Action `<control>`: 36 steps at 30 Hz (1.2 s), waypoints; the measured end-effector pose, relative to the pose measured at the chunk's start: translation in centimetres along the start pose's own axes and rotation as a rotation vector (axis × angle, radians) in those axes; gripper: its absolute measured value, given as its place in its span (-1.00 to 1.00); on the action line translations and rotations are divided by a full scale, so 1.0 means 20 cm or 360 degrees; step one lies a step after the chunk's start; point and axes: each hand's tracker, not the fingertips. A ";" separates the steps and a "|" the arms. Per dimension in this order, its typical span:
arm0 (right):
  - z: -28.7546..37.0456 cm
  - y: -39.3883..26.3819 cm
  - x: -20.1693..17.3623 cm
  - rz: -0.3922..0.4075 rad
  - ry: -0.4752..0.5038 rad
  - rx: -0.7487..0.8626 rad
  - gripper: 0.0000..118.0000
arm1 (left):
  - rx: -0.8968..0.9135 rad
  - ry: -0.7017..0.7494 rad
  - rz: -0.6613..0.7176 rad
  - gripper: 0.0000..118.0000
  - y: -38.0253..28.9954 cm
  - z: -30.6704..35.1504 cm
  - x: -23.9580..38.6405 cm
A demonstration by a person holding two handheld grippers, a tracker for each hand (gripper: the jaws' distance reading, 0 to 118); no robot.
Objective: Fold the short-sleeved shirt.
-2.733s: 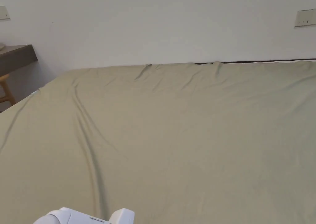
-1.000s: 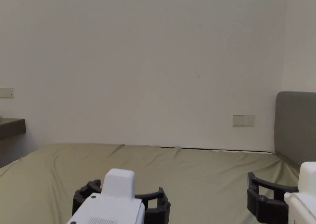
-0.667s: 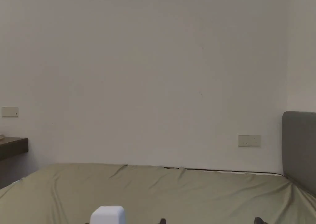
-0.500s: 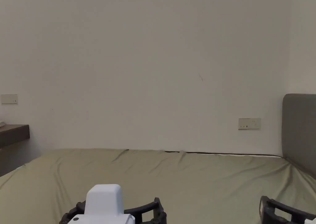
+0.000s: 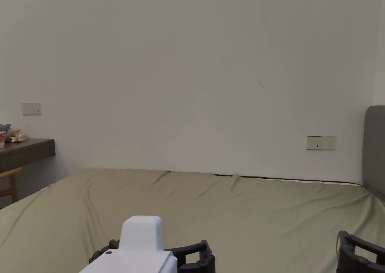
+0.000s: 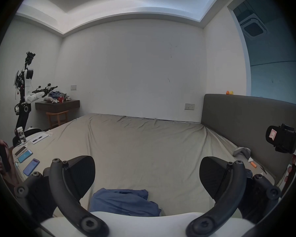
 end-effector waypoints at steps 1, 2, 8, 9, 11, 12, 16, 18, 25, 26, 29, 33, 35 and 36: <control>0.00 0.00 -0.01 0.0018 0.0001 -0.0010 1.00 | 0.0002 0.0008 -0.0008 1.00 0.00 0.00 0.01; 0.00 0.00 -0.01 0.0023 0.0000 -0.0014 1.00 | -0.0002 0.0021 -0.0010 1.00 0.01 0.01 0.01; 0.01 -0.01 -0.04 0.0065 0.0057 0.0010 1.00 | 0.0005 -0.0031 0.0026 1.00 0.04 0.04 -0.01; 0.01 -0.02 -0.04 0.0062 0.0061 0.0013 1.00 | 0.0018 -0.0035 0.0028 1.00 0.04 0.05 -0.01; 0.01 -0.01 -0.03 0.0054 0.0062 0.0019 1.00 | 0.0016 -0.0063 0.0019 1.00 0.05 0.04 -0.02; 0.01 -0.01 -0.03 0.0050 0.0062 0.0025 1.00 | -0.0005 -0.0053 0.0014 1.00 0.07 0.03 -0.02; 0.01 0.01 -0.02 0.0028 0.0048 0.0027 1.00 | 0.0022 0.0023 -0.0009 1.00 0.09 0.04 -0.02; 0.01 0.02 -0.01 0.0039 0.0044 0.0042 1.00 | 0.0020 0.0012 -0.0017 1.00 0.09 0.05 -0.02; 0.00 0.04 -0.02 0.0072 0.0024 0.0051 1.00 | -0.0067 -0.0004 -0.0045 1.00 0.09 0.01 -0.02; 0.00 0.04 -0.02 0.0075 0.0022 0.0051 1.00 | -0.0110 0.0000 -0.0057 1.00 0.09 0.00 -0.02; 0.00 0.05 -0.02 0.0099 0.0030 0.0050 1.00 | -0.0130 0.0021 -0.0048 1.00 0.09 -0.02 -0.03; 0.00 0.04 -0.03 0.0108 0.0010 0.0043 1.00 | -0.0106 0.0010 0.0003 1.00 0.09 -0.02 -0.05; -0.01 0.04 -0.02 0.0110 0.0002 0.0051 1.00 | -0.0072 -0.0008 0.0017 1.00 0.08 -0.02 -0.06; -0.01 0.04 -0.03 0.0109 -0.0001 0.0055 1.00 | -0.0073 -0.0013 0.0020 1.00 0.07 -0.02 -0.06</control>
